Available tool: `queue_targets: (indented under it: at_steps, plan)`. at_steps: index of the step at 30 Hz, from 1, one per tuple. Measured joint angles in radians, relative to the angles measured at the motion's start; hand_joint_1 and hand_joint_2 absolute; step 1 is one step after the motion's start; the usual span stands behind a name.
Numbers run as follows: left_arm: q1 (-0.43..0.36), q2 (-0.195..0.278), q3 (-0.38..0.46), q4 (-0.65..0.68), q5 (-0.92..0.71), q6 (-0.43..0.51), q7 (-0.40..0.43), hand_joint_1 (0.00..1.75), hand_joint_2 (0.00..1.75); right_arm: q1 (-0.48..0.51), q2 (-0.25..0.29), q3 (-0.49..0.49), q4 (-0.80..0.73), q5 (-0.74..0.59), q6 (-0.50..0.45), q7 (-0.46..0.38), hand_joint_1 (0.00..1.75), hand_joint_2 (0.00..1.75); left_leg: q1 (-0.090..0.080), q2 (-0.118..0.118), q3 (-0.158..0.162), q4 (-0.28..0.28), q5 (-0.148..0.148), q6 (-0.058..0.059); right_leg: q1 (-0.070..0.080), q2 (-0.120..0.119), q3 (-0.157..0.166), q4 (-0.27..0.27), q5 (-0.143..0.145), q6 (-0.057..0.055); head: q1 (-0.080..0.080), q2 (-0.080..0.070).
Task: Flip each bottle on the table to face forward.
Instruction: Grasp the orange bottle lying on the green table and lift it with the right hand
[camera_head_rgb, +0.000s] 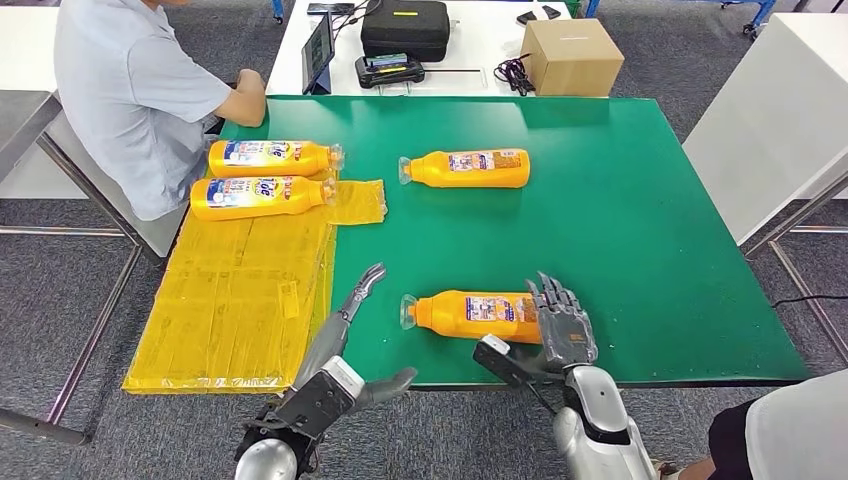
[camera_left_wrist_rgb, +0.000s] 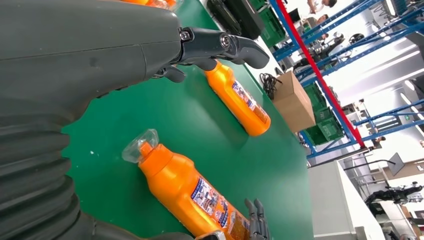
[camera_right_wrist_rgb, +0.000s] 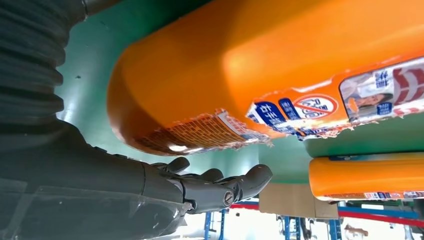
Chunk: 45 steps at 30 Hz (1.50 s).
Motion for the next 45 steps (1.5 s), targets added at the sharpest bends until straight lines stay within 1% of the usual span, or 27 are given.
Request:
queue_targets:
  at_steps: [8, 10, 12, 14, 22, 34, 40, 42, 45]
  plan:
    - [-0.022, 0.0, -0.008, 0.017, 0.0, -0.001, 0.0, 0.0, 1.75, -0.059, -0.012, -0.002, 0.075, -0.03, 0.019, 0.008, 0.0, 1.75, 0.0, 0.0, 0.001, 0.0, 0.0, 0.0, 0.0, 0.0, 0.001, 0.0, 0.0, 0.0, 0.0, 0.0]
    - [-0.026, 0.0, -0.011, 0.022, 0.0, -0.001, -0.002, 0.0, 1.75, -0.074, -0.016, -0.004, 0.1, -0.045, 0.026, 0.005, 0.2, 1.75, 0.0, 0.001, 0.002, 0.0, 0.0, 0.0, 0.0, 0.0, 0.001, 0.0, 0.0, 0.0, 0.0, 0.0]
    - [-0.03, 0.0, -0.013, 0.027, 0.001, -0.002, -0.005, 0.0, 1.75, -0.087, -0.02, -0.007, 0.127, -0.062, 0.034, -0.004, 1.06, 1.75, 0.0, 0.001, 0.002, 0.0, 0.0, 0.0, 0.0, 0.0, 0.002, 0.0, 0.0, 0.0, 0.0, 0.0]
    - [-0.034, 0.0, -0.016, 0.032, 0.002, -0.003, -0.009, 0.0, 1.75, -0.098, -0.025, -0.01, 0.153, -0.077, 0.039, -0.016, 1.74, 1.75, 0.0, 0.001, 0.003, 0.0, 0.0, 0.0, 0.0, 0.0, 0.003, 0.0, 0.0, 0.0, 0.0, 0.0]
    - [-0.043, 0.0, -0.018, 0.045, 0.003, -0.004, -0.017, 0.0, 1.75, -0.142, -0.048, -0.012, 0.232, -0.122, 0.04, -0.069, 1.75, 1.75, 0.0, 0.001, 0.01, 0.0, 0.0, 0.0, 0.0, 0.0, 0.008, -0.001, 0.0, 0.0, 0.0, 0.0]
    - [-0.044, 0.0, -0.019, 0.048, 0.008, -0.004, -0.026, 0.0, 1.75, -0.162, -0.06, -0.012, 0.274, -0.153, 0.022, -0.106, 1.75, 1.75, 0.0, 0.002, 0.012, 0.0, 0.0, 0.0, 0.0, 0.0, 0.01, -0.001, 0.0, 0.0, 0.0, 0.0]
    - [-0.044, 0.0, -0.018, 0.048, 0.05, 0.004, -0.043, 0.0, 1.75, -0.148, -0.06, -0.022, 0.271, -0.256, 0.034, -0.169, 1.75, 1.75, 0.0, 0.002, 0.012, 0.0, 0.0, 0.0, 0.0, 0.0, 0.011, -0.001, 0.0, 0.0, 0.0, 0.0]
    - [-0.043, 0.0, -0.017, 0.048, 0.091, 0.006, -0.04, 0.0, 1.75, -0.136, -0.057, -0.037, 0.253, -0.355, 0.082, -0.212, 1.75, 1.75, 0.0, 0.003, 0.012, 0.0, 0.0, 0.0, 0.0, 0.0, 0.011, -0.001, 0.0, 0.0, 0.0, 0.0]
    - [-0.041, 0.0, -0.013, 0.047, 0.176, 0.022, -0.035, 0.0, 1.75, -0.1, -0.044, -0.067, 0.189, -0.529, 0.187, -0.261, 1.75, 1.75, 0.0, 0.003, 0.011, 0.0, -0.001, 0.0, 0.0, 0.0, 0.01, -0.001, 0.0, 0.0, 0.0, 0.0]
